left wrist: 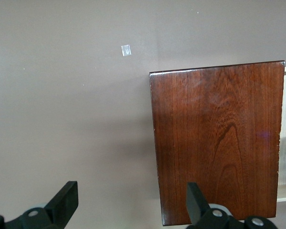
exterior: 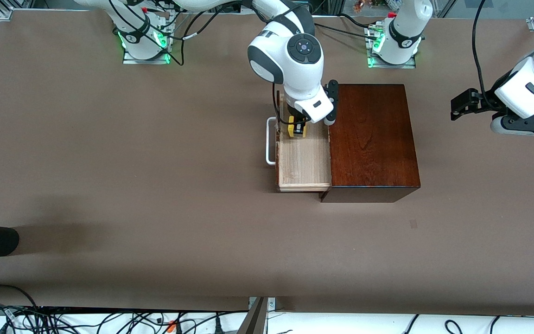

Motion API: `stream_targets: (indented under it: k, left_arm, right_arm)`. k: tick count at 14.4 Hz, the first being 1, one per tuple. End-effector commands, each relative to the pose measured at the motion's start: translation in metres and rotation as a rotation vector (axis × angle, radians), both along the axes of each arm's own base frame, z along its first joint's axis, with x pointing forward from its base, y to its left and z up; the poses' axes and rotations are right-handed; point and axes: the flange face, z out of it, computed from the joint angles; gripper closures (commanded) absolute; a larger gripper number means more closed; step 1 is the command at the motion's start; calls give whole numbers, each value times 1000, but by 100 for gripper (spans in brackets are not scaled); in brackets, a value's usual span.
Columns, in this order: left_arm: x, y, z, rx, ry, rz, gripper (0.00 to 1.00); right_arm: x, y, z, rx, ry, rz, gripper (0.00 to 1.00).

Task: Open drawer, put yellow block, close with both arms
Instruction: 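Carry the yellow cube with the right gripper over the open drawer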

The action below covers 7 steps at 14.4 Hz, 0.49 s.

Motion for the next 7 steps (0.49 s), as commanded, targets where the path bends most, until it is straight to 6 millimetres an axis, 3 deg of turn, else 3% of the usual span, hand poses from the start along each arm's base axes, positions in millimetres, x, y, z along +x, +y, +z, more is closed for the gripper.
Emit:
stream_targets:
  k: [1, 7]
  left_arm:
    - [-5, 0, 3, 5, -10, -23, 0]
    - [-5, -1, 2, 5, -8, -25, 0]
  right_arm:
    - [-4, 6, -4, -23, -10, 28, 58]
    - [-9, 5, -23, -67, -8, 69, 57]
